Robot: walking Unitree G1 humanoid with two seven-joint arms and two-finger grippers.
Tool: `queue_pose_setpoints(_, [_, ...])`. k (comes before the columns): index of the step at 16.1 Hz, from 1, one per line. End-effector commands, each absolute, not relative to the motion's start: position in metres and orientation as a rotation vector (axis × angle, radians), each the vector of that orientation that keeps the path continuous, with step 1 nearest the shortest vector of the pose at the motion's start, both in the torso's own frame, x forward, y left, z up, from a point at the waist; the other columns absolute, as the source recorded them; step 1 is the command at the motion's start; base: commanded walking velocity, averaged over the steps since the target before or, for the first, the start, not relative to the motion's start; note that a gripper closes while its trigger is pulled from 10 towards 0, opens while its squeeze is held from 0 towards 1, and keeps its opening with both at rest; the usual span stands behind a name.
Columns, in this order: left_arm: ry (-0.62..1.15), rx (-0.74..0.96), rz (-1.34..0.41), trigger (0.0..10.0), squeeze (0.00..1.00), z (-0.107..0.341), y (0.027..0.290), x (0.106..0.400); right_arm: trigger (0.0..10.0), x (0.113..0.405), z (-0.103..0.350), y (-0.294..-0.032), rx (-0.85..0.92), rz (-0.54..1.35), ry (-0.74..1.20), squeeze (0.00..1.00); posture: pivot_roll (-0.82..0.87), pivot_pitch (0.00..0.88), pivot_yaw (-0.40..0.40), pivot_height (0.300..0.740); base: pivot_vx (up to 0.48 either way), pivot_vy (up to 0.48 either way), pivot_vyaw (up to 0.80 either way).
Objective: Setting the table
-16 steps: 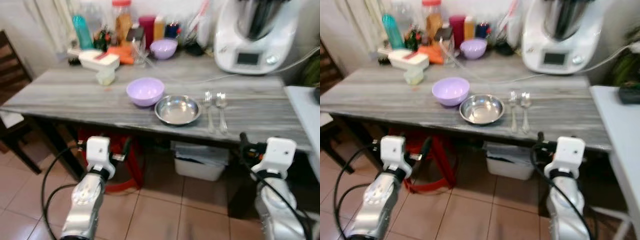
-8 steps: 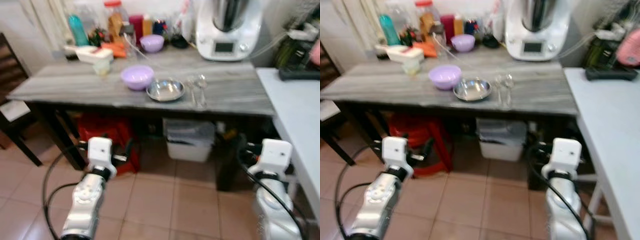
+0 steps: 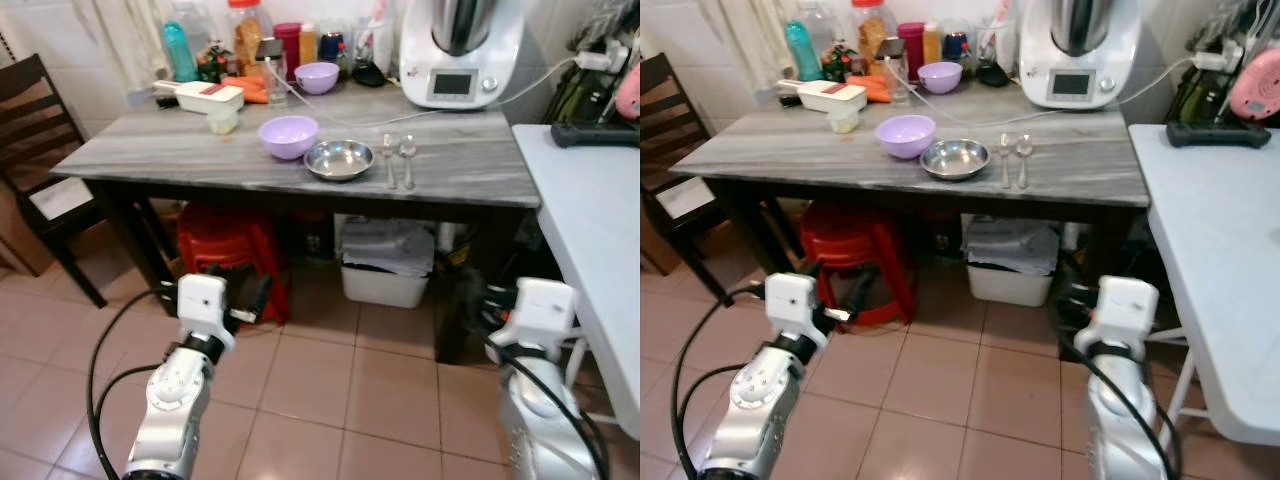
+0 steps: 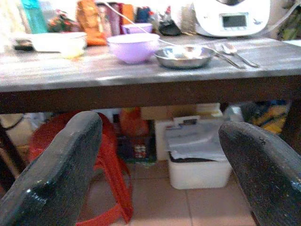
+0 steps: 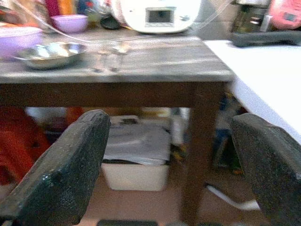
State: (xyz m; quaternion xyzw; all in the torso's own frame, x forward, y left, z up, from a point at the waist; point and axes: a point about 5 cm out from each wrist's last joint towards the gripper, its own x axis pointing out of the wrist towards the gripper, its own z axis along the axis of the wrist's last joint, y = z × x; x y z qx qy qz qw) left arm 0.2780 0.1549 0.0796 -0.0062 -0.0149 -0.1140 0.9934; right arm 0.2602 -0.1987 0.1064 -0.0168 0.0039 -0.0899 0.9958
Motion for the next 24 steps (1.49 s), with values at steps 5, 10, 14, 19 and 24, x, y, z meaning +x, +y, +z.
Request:
queue_pose_setpoints(5, [-0.050,-0.014,-0.245,10.0,0.00,0.085,0.156,0.278,10.0,0.261,0.109,-0.198,-0.007,-0.177,0.004,0.00,-0.11,0.000,0.083,0.740,0.000,-0.364,0.00])
queue_pose_setpoints(10, [-0.056,-0.013,-0.247,10.0,0.00,0.087,0.157,0.279,10.0,0.263,0.112,-0.196,0.000,-0.171,-0.009,0.00,-0.10,0.000,0.084,0.740,0.000,-0.390,-0.40])
queue_pose_setpoints(14, [-0.061,-0.012,-0.250,10.0,0.00,0.089,0.156,0.279,10.0,0.265,0.115,-0.193,-0.024,-0.154,-0.030,0.00,-0.10,0.000,0.085,0.740,0.000,-0.388,0.00])
queue_pose_setpoints(19, [-0.062,-0.014,-0.260,10.0,0.00,0.091,0.153,0.281,10.0,0.267,0.119,-0.192,-0.045,-0.142,-0.052,0.00,-0.10,0.000,0.087,0.740,0.000,-0.391,0.00])
queue_pose_setpoints(24, [-0.065,-0.014,-0.266,10.0,0.00,0.091,0.151,0.283,10.0,0.268,0.120,-0.191,-0.049,-0.147,-0.062,0.00,-0.10,0.000,0.091,0.740,0.000,-0.379,0.00])
